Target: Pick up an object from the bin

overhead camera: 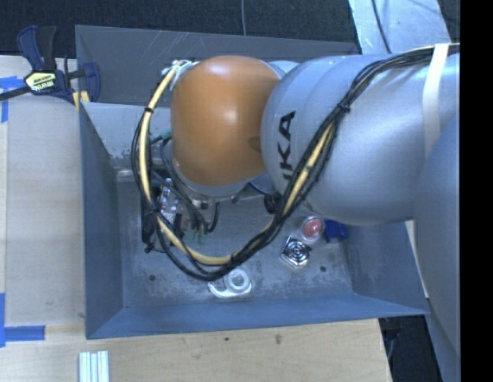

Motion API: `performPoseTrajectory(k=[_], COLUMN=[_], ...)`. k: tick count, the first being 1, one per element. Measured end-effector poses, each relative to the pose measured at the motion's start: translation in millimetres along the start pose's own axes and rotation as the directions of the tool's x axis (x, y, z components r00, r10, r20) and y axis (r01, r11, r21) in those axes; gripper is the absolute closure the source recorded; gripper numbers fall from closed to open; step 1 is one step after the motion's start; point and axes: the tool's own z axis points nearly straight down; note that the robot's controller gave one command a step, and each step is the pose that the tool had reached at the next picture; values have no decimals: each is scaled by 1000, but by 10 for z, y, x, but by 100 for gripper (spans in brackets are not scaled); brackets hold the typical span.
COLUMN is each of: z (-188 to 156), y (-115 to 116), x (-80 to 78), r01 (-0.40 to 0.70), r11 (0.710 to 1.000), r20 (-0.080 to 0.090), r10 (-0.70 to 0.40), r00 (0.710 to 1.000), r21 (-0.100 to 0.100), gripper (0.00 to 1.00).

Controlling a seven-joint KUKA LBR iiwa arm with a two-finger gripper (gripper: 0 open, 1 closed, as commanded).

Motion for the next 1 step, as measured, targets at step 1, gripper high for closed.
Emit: performPoseTrajectory(k=[1], z=[-746], y=[40], x=[-64], r01=[58], r11=[998], r20=[5], r10=[-58], r00=[998], r21=[-2], gripper=[100])
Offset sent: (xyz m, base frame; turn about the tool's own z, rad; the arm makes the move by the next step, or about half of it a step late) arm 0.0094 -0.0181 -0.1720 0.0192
